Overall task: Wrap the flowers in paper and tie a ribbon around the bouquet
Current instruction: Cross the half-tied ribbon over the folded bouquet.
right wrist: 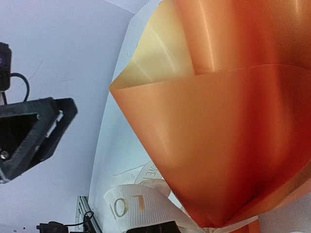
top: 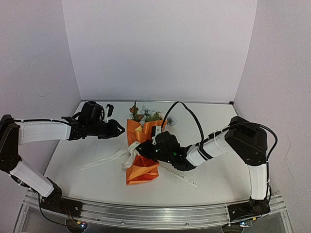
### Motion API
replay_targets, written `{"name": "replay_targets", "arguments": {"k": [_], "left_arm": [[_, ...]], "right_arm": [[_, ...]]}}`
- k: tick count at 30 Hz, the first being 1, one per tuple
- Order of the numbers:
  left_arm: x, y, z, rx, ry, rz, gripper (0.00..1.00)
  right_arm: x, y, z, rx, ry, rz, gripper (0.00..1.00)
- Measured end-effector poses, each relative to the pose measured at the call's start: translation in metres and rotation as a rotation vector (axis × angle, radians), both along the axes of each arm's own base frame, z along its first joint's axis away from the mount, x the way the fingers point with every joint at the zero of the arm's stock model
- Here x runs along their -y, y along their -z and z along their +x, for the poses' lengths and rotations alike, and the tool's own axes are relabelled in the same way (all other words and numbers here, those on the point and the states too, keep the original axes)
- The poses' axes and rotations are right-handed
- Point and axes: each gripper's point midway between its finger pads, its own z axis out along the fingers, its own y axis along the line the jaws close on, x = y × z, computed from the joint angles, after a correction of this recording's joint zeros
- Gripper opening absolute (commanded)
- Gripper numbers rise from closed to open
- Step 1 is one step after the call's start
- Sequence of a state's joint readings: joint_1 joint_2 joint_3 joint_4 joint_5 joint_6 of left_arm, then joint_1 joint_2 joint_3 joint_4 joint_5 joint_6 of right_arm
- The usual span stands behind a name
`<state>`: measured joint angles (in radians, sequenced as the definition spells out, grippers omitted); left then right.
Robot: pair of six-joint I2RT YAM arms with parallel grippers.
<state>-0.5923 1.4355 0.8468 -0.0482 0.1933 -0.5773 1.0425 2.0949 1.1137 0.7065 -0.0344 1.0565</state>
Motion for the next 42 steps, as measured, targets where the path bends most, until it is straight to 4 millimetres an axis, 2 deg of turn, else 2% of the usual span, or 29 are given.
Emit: {"name": "replay_targets", "arguments": {"k": [4, 7, 16, 25, 30, 38, 42], "left_arm": [[0.009, 0.032, -0.010, -0.097, 0.062, 0.005, 0.25], [0.015, 0.045, -0.020, -0.150, 0.110, -0.006, 0.22], [0.039, 0.038, -0.041, -0.161, 0.226, -0.063, 0.14], [0.055, 0.036, -0.061, -0.161, 0.292, -0.071, 0.13], [0.054, 0.034, -0.060, -0.132, 0.269, -0.049, 0.17], [0.038, 0.023, -0.045, -0.055, 0.168, 0.008, 0.25], [0.034, 0.024, -0.043, -0.043, 0.158, 0.033, 0.28]], "right_arm": [[0.000, -0.001, 0.001, 0.001, 0.000, 0.003, 0.00], [0.000, -0.001, 0.001, 0.001, -0.002, 0.004, 0.00], [0.000, -0.002, 0.003, -0.002, -0.006, 0.009, 0.00], [-0.001, 0.004, 0.005, -0.014, -0.016, 0.007, 0.00], [-0.004, 0.005, 0.006, -0.018, -0.025, 0.018, 0.00], [-0.009, -0.002, 0.004, -0.013, -0.052, 0.049, 0.00], [-0.013, -0.005, 0.004, -0.010, -0.063, 0.061, 0.00]]}}
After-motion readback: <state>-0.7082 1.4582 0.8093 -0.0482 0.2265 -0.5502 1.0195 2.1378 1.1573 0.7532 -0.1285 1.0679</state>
